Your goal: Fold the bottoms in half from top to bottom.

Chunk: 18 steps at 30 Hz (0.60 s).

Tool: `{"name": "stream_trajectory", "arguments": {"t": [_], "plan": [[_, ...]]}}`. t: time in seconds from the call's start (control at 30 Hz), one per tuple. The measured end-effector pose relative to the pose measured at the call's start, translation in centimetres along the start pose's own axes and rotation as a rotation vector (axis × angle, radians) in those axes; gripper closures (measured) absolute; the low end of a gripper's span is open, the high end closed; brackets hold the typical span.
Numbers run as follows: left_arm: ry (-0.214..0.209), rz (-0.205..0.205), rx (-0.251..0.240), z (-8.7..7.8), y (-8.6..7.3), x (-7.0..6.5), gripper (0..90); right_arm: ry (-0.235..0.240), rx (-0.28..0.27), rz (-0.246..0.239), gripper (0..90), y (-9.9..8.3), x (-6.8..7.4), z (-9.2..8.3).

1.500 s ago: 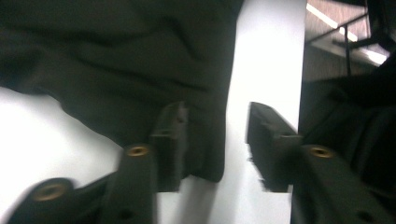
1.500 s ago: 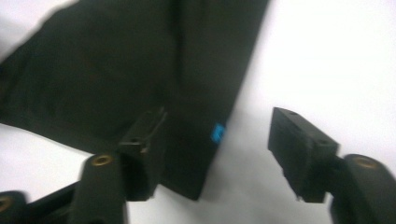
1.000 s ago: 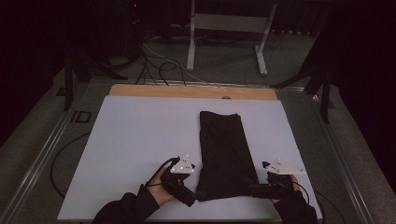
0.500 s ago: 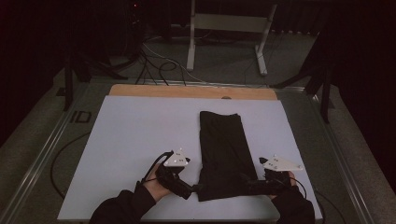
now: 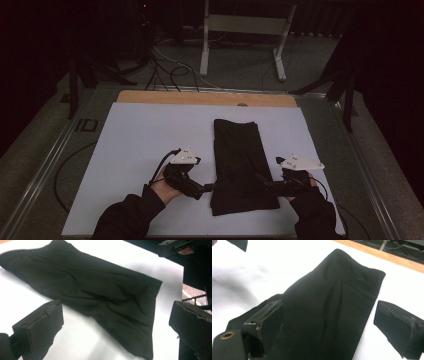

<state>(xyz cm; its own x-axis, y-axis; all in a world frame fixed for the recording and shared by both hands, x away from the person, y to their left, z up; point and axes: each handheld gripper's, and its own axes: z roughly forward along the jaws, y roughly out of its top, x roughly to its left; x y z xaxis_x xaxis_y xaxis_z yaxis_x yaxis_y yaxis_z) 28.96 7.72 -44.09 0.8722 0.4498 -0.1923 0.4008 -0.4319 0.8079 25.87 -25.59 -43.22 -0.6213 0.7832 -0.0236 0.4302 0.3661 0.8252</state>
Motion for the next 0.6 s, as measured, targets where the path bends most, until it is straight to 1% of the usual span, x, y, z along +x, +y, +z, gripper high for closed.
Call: {"name": "stream_trajectory", "arguments": {"t": [0.17, 0.2, 0.23, 0.27, 0.47, 0.5, 0.6], "plan": [[0.021, 0.002, -0.006, -0.1, 0.8, 0.6, 0.0, -0.02, -0.02, 0.006, 9.4, 1.0, -0.6, 0.3], [0.021, 0.002, -0.006, -0.1, 0.8, 0.6, 0.0, -0.02, -0.02, 0.006, 9.4, 1.0, -0.6, 0.3], [0.023, 0.0, -0.005, 0.0, 1.0, 0.8, 0.0, -0.027, -0.021, -0.005, 9.4, 1.1, -0.7, 0.4], [0.024, -0.001, -0.004, 0.0, 1.2, 0.9, 0.0, -0.029, -0.029, 0.005, 9.4, 1.5, -1.1, 0.7], [0.032, -0.007, 0.004, 0.3, 2.0, 1.5, 0.0, -0.058, -0.053, -0.007, 9.4, 2.7, -2.0, 1.2], [0.029, -0.014, 0.001, 0.4, 2.1, 1.6, 0.0, -0.062, -0.052, -0.012, 9.4, 2.9, -2.2, 1.3], [0.036, -0.02, 0.001, 0.6, 2.4, 2.0, 0.0, -0.073, -0.061, -0.009, 9.4, 3.5, -2.7, 1.7]]}}
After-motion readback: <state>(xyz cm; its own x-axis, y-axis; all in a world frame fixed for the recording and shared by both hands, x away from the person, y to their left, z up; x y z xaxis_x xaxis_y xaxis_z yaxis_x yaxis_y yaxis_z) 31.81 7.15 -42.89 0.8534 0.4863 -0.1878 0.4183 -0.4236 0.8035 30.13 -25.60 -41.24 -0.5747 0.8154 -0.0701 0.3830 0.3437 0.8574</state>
